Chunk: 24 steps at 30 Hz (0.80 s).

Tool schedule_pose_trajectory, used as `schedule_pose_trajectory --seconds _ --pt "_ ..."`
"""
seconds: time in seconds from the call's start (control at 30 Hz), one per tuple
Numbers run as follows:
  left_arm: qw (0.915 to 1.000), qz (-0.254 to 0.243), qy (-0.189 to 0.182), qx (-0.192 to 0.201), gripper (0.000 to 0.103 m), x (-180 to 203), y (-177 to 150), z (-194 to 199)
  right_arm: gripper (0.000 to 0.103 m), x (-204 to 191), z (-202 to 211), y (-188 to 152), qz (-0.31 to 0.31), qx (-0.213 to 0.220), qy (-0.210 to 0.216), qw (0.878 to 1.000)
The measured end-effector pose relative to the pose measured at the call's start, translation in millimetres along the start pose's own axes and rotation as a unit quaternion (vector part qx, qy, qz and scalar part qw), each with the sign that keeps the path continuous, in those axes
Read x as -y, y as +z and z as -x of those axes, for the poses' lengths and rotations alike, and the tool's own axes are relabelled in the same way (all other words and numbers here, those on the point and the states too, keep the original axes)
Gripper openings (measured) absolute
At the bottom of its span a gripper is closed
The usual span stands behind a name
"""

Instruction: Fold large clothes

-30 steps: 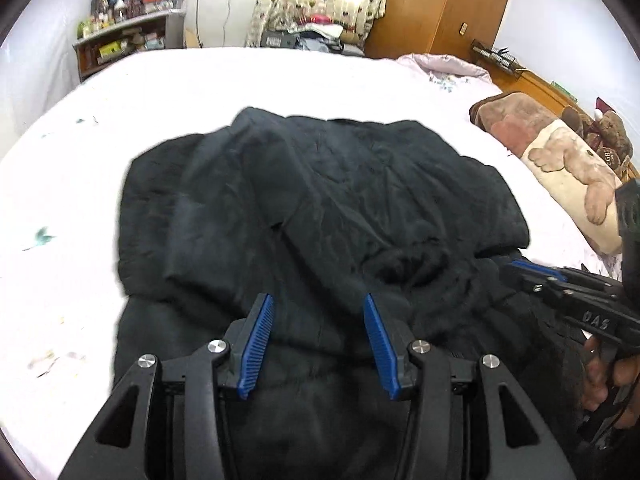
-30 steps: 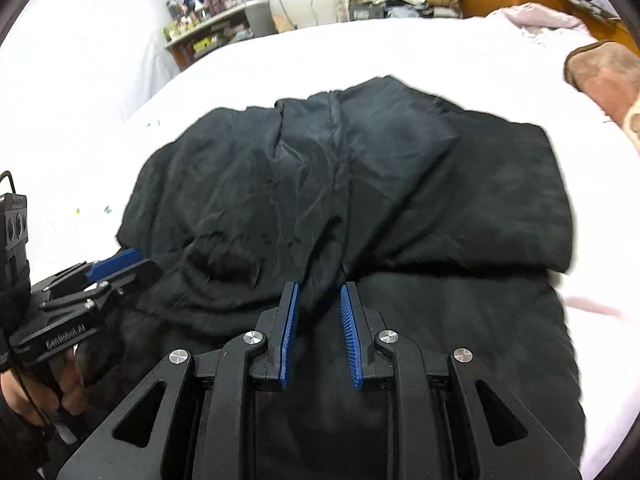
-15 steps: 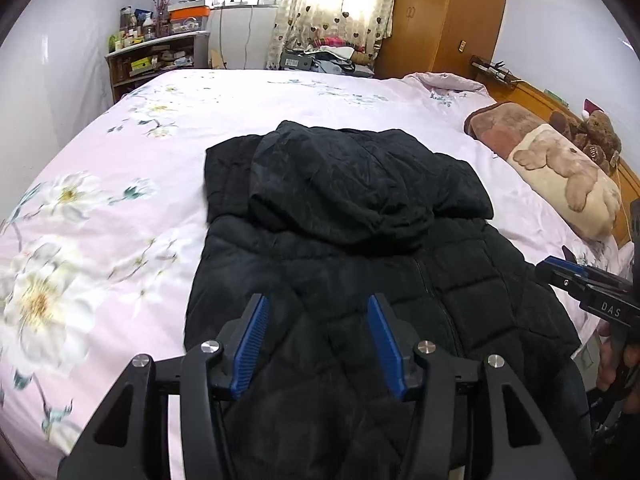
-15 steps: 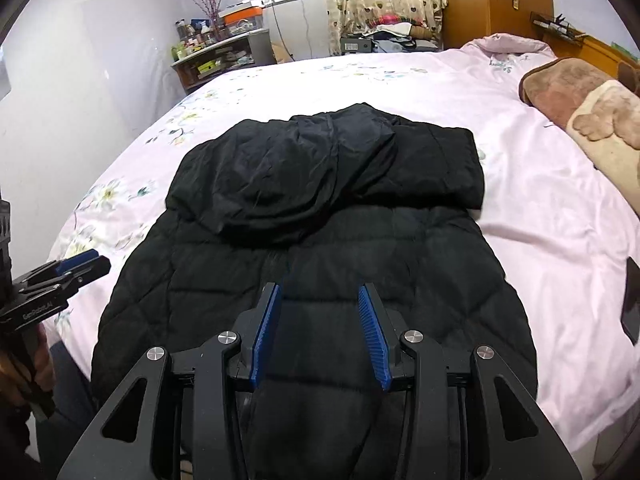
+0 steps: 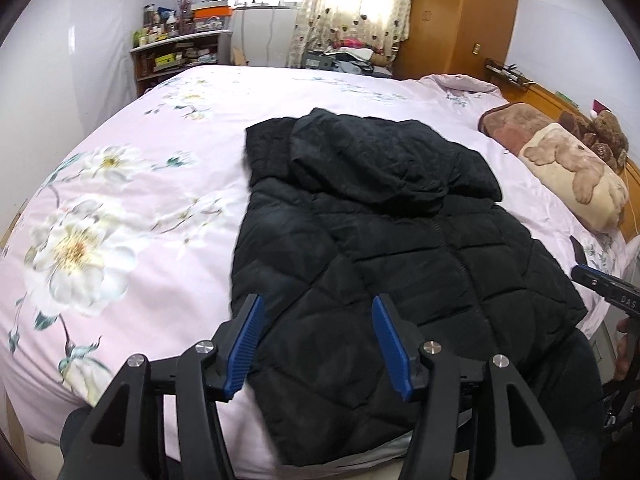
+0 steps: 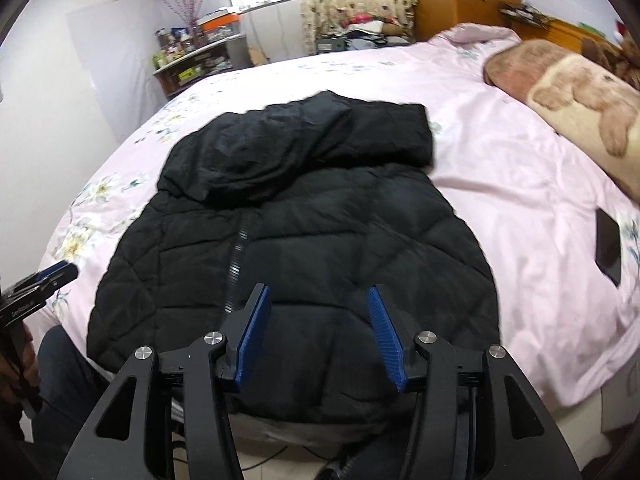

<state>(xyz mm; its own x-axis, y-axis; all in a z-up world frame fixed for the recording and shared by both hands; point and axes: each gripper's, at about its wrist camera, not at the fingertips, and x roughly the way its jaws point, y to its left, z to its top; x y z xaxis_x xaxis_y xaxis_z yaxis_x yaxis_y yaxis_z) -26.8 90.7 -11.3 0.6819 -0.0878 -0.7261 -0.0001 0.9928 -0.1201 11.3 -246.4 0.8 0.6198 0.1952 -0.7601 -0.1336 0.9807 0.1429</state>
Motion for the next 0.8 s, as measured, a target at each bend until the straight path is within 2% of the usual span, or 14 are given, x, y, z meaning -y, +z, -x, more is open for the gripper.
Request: schedule_pose_trajectory --seconds 0.23,0.43,0.5,0.53,0.57,0.67,0.8 --pt "0.9988 0.028 0.021 -0.035 0.064 -25.8 -20.0 -23.7 0.052 43.2 -8.2 -13.7 -0.04 -0.017 -0.03 0.999" --pt "0.9959 0.046 0.024 -0.074 0.064 -41.2 -36.8 -49.4 0.052 83.1 -19.4 -15.3 -0.076 -0.03 -0.059 0.995" --pt "0.9946 0.057 0.016 -0.085 0.065 -43.3 -42.2 -56.4 0.054 94.0 -22.6 -14.8 -0.084 -0.034 -0.063 0.994" --pt "0.9939 0.062 0.011 -0.09 0.066 -44.6 -45.0 -59.6 0.059 100.7 -25.9 -15.0 -0.089 -0.04 -0.065 0.993" --pt "0.9934 0.067 0.005 -0.094 0.067 -44.3 -47.6 -61.6 0.063 105.4 -28.7 -15.1 -0.094 -0.045 -0.065 0.992" --pt "0.9919 0.072 -0.012 -0.104 0.068 -40.8 -52.6 -67.3 0.063 118.3 -38.2 -17.6 -0.107 -0.061 -0.062 0.99" --pt "0.9899 0.071 -0.029 -0.119 0.069 -33.1 -58.1 -75.6 0.063 126.8 -51.6 -22.4 -0.129 -0.092 -0.022 0.987"
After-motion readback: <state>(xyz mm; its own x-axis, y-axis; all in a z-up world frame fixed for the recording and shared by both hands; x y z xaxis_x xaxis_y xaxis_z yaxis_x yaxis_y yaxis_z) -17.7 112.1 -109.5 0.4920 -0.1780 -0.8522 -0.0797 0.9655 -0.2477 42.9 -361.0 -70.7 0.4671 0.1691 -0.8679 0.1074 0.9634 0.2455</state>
